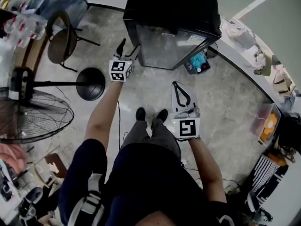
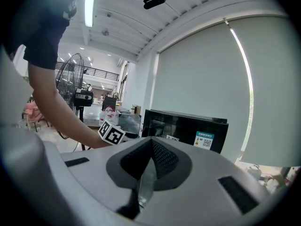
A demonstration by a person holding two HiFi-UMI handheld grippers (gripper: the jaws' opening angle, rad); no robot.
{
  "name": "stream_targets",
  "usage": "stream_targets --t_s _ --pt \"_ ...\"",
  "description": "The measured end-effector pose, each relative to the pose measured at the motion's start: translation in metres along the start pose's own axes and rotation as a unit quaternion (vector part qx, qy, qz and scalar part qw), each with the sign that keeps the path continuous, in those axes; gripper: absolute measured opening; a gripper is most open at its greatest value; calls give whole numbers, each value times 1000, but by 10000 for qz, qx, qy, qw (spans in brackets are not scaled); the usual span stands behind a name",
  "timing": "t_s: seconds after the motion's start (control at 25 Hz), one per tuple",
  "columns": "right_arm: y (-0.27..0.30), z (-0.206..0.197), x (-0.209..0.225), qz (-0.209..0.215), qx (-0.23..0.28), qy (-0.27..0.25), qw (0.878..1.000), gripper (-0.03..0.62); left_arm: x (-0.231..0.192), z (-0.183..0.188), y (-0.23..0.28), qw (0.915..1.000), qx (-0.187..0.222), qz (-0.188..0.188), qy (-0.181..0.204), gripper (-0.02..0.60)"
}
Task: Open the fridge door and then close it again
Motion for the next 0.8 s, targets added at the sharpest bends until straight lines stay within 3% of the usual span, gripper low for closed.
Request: stream_targets --t_s 0.44,0.8 --pt "13 -21 4 68 -223 -24 9997 18 -17 -16 41 9960 -220 -868 82 313" --pt "30 -29 -2 200 -388 -69 9990 18 -31 -15 46 9914 -84 -1300 150 216"
Point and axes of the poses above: the fingertips, and each gripper's own axes: y forward along the fingers, x to its right, z out of its top, the point moved 4 cm from there along -y, backward along the fingers, and after that the axes turned 15 degrees about -x, right-handed, at the moved point
